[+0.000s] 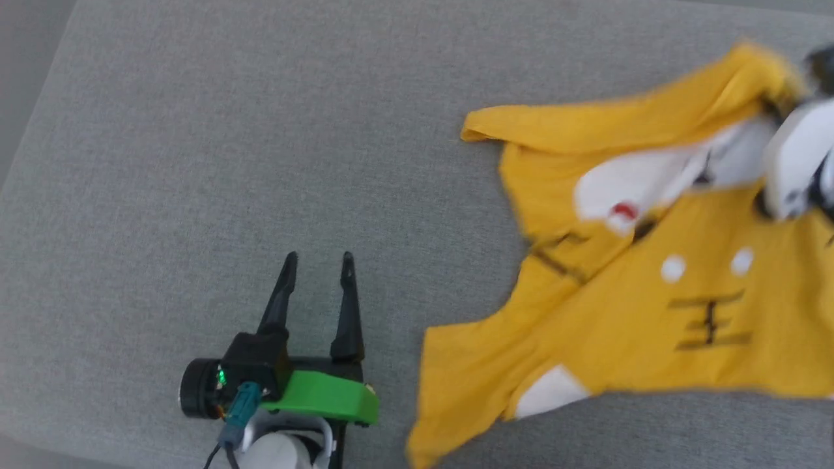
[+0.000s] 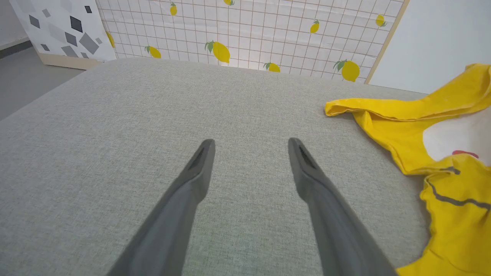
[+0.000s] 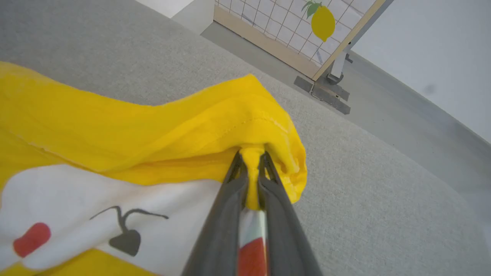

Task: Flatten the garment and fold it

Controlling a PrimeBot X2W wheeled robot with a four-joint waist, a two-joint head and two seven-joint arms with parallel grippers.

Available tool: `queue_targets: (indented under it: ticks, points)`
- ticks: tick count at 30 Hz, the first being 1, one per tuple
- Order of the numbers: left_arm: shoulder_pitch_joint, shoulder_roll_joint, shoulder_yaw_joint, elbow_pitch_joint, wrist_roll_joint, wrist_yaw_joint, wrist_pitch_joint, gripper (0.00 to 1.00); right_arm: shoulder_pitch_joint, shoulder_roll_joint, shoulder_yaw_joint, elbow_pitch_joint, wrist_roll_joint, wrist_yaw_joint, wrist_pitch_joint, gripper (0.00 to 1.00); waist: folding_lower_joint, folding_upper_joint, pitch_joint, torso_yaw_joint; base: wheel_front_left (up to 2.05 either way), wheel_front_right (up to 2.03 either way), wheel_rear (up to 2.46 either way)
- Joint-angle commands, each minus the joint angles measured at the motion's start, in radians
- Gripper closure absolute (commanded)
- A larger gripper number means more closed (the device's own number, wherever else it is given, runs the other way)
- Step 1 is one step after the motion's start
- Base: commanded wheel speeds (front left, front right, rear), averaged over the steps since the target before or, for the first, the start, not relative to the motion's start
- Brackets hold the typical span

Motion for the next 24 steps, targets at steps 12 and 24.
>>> queue_targets:
  ticks: [12, 24]
  points:
    - [-0.086, -0.059, -0.027, 0.042, 0.036, -0.045, -0.009, 0.00, -0.210, -0.027, -0.006, 0.205, -0.150, -0.002, -0.108, 1.00, 0.0000, -0.0001, 0.120, 0.108, 0.00, 0.00, 0.00]
    - [-0.095, -0.084, 0.003, 0.073, 0.056, -0.065, -0.009, 0.00, -0.201, 0.033, -0.041, 0.274, -0.121, -0.002, -0.184, 0.00, 0.0000, -0.0001, 0.051, 0.058, 0.00, 0.00, 0.00]
